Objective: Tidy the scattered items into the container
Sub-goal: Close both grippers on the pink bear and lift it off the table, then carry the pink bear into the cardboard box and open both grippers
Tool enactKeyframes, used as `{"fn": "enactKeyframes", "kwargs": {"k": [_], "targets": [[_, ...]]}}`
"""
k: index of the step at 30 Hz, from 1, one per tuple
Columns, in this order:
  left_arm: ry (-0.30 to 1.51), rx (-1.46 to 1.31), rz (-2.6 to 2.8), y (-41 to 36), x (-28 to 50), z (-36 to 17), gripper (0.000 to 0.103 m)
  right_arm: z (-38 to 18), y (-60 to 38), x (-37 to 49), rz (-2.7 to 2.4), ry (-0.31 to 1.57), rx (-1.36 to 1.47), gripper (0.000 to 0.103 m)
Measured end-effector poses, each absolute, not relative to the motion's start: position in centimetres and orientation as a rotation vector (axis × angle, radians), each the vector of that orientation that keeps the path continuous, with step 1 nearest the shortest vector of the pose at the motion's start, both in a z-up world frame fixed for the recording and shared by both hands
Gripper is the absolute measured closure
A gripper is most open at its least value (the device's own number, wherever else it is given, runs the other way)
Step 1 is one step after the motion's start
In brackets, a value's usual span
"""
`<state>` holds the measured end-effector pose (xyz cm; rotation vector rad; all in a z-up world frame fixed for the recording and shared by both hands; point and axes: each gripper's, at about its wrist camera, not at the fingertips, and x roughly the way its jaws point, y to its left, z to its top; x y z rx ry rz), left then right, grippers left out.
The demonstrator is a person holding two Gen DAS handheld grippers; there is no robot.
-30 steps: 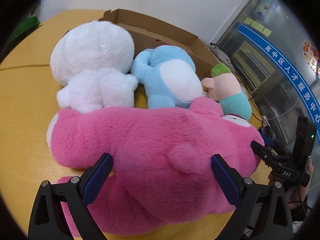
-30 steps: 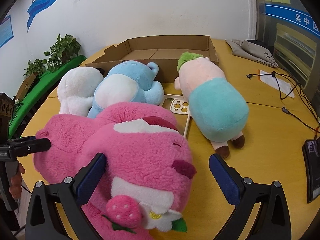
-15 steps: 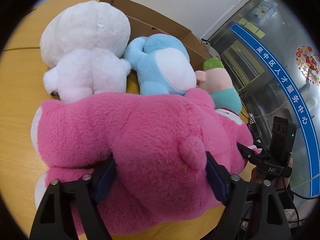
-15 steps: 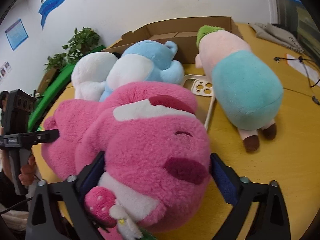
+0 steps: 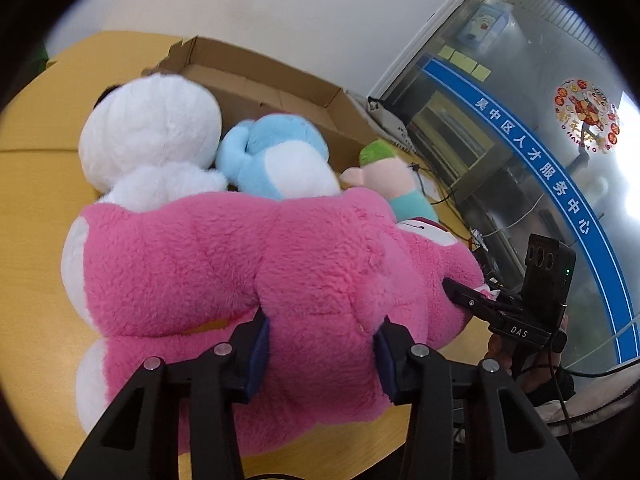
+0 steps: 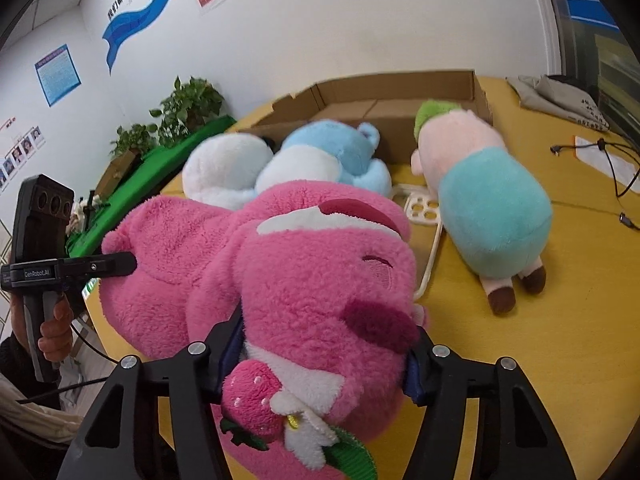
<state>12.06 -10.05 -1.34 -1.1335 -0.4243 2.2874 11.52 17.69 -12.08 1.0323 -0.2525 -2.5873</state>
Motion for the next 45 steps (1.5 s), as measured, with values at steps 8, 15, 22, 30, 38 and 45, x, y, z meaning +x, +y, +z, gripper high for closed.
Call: {"fn": "enactKeyframes", "kwargs": {"k": [8, 15, 22, 30, 38, 45], "targets": [[-0.255, -0.801, 2.382, -9.0, 8.3, 9.1, 0.060, -1.9, 18.6, 10.4, -2.734, -0.112, 0.592, 0.036], [-0.060, -0.547, 2.462, -7.5, 0.1, 20.4, 0.059, 9.4, 19.4, 4.0, -2.831, 0.074, 0.165, 0.036], [-0.025, -0.572, 2.467, -5.1, -13.3, 24.1, 0.059, 14.1, 22.4, -8.3, -2.888, -0.007, 0.079, 0.036], [-0.139, -0.932, 2.398, -3.4, -31.9, 12.0, 0.060, 5.5, 25.9, -25.2, -2.939, -0.217, 0.427, 0.036], [-0.202, -1.432, 2.211, -0.5, -40.2, -6.8, 0.065, -8.5, 27.1, -33.3, -2.931, -0.326, 1.065, 0.035], [-0.195, -1.446, 2.263, 0.1, -40.6, -6.7, 0.038, -11.1, 29.9, -33.3, -2.973, -0.414, 1.278, 0.013]]}}
